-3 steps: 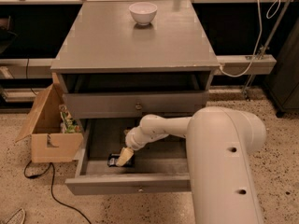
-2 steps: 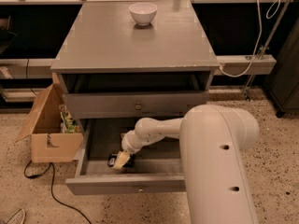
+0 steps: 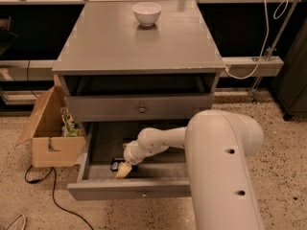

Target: Pick rxbar blueberry from middle drawer and place on counter

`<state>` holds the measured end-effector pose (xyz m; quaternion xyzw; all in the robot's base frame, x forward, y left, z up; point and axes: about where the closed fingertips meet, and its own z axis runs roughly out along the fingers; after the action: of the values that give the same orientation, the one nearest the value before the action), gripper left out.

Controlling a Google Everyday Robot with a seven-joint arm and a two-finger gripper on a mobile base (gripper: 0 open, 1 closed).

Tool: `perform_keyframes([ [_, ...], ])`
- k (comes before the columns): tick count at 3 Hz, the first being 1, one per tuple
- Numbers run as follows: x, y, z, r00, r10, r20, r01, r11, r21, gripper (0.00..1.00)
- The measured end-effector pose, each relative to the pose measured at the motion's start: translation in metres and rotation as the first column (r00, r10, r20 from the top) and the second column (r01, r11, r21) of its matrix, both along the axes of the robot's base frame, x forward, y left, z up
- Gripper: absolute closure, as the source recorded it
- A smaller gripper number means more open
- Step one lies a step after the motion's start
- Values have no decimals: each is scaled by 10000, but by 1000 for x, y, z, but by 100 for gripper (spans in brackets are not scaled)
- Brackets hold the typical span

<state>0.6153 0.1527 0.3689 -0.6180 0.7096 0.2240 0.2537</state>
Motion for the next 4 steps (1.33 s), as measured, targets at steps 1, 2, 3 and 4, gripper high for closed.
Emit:
perform_keyframes([
  [1, -9, 3, -7, 9999, 33, -153, -31, 9999, 96, 0],
  [2, -5, 1, -16, 9993, 118, -362, -114, 9999, 115, 16],
  [3, -1, -1, -17, 9990, 142, -423, -137, 9998, 117, 40],
  [4, 1, -1, -16, 9989, 164, -445, -160, 9998, 111, 63],
])
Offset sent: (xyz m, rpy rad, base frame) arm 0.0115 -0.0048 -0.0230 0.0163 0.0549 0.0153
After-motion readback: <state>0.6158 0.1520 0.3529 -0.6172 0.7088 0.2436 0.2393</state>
